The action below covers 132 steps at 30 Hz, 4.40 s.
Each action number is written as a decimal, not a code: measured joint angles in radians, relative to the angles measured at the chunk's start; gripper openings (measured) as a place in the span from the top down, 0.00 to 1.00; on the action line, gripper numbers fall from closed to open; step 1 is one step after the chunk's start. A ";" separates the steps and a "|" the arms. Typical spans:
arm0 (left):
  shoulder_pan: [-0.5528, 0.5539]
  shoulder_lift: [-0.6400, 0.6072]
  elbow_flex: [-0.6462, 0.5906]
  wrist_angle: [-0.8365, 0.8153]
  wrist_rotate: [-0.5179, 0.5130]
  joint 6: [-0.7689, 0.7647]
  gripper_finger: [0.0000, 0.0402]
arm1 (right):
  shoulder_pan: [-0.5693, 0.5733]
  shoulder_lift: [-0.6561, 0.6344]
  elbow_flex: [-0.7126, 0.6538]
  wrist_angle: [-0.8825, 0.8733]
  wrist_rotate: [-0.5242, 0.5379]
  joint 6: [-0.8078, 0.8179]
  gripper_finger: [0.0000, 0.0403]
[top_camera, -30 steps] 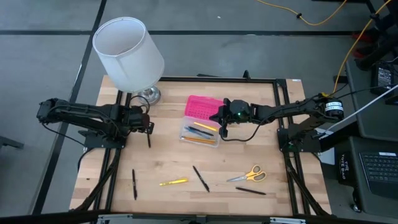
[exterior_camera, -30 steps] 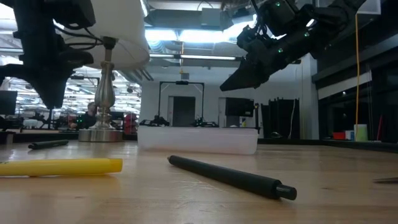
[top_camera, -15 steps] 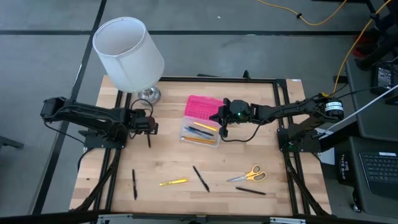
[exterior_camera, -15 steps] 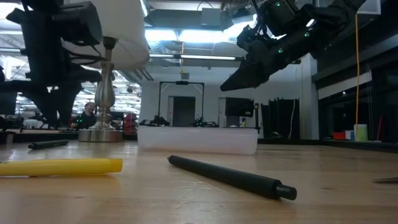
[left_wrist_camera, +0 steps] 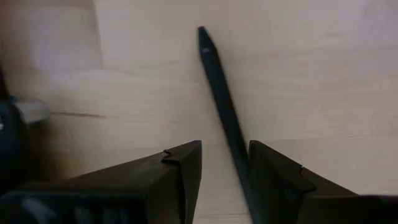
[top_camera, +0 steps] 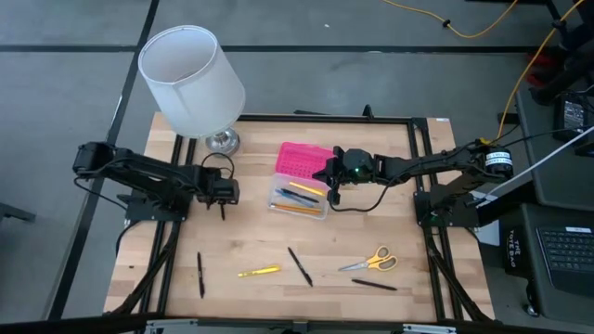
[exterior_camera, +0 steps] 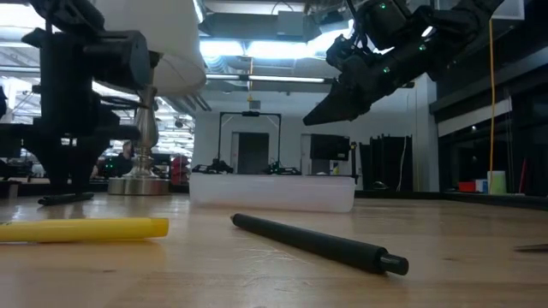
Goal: Pick & place school supplies into a supply box
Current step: Put the black pen into the transparent supply box, then put the yellow scissors into the transparent supply box
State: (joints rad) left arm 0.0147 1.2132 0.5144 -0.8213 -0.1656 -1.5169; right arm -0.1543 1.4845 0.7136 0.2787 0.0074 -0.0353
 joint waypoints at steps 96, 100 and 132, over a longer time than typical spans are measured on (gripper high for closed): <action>0.075 0.380 0.540 0.487 0.210 1.654 0.95 | 0.135 -0.173 0.001 -0.014 -0.032 0.042 0.96; 0.069 0.445 0.571 0.465 0.211 1.699 0.95 | 0.140 -0.172 0.001 -0.020 0.008 0.021 0.98; 0.031 0.549 0.628 0.447 0.161 1.714 0.74 | 0.140 -0.172 0.001 -0.038 0.010 0.030 0.92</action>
State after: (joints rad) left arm 0.0452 1.7623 1.1419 -0.3746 -0.0044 0.1971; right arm -0.0143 1.3129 0.7144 0.2409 0.0178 -0.0055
